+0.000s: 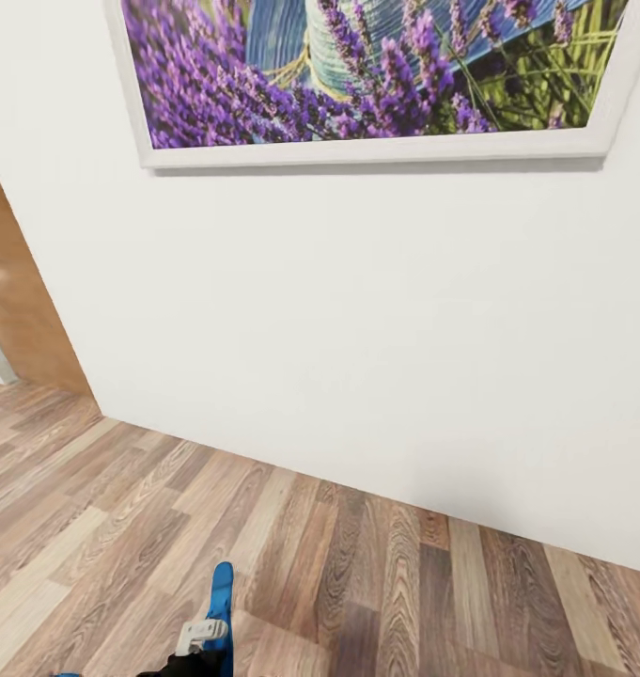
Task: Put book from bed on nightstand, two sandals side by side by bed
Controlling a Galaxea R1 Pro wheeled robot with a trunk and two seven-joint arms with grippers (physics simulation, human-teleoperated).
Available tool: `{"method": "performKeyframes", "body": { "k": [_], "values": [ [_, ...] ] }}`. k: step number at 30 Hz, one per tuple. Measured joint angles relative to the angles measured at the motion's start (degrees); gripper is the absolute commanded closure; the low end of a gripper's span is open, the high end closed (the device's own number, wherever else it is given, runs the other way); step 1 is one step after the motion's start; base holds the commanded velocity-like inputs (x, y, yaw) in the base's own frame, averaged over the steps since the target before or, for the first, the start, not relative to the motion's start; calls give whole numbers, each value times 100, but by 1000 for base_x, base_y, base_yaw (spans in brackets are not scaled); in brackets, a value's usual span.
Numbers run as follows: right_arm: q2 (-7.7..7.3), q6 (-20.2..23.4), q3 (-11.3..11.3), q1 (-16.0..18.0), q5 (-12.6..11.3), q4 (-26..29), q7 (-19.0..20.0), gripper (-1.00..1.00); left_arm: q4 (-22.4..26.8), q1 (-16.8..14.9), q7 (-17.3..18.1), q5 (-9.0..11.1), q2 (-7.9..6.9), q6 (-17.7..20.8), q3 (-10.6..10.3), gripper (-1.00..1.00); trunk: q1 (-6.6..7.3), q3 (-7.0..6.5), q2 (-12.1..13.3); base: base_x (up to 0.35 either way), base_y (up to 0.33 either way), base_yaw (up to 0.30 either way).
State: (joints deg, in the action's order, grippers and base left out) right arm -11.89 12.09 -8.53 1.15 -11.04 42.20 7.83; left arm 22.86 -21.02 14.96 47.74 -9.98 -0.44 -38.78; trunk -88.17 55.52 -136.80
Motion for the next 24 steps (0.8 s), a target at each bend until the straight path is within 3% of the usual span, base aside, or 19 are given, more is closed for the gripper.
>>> {"method": "performKeyframes", "body": {
  "k": [18, 24],
  "values": [
    [0, -1, 1, 0, 0, -2, 0, -100, -1, 0, 0, 0, 0, 4, -5, 100, 0, 0, 0, 3, 0, 289],
    [1, -2, 1, 0, 0, -2, 0, -100, 0, 0, 0, 0, 0, 3, -4, 100, 3, 0, 0, 234, 0, 289]
  ]
}}
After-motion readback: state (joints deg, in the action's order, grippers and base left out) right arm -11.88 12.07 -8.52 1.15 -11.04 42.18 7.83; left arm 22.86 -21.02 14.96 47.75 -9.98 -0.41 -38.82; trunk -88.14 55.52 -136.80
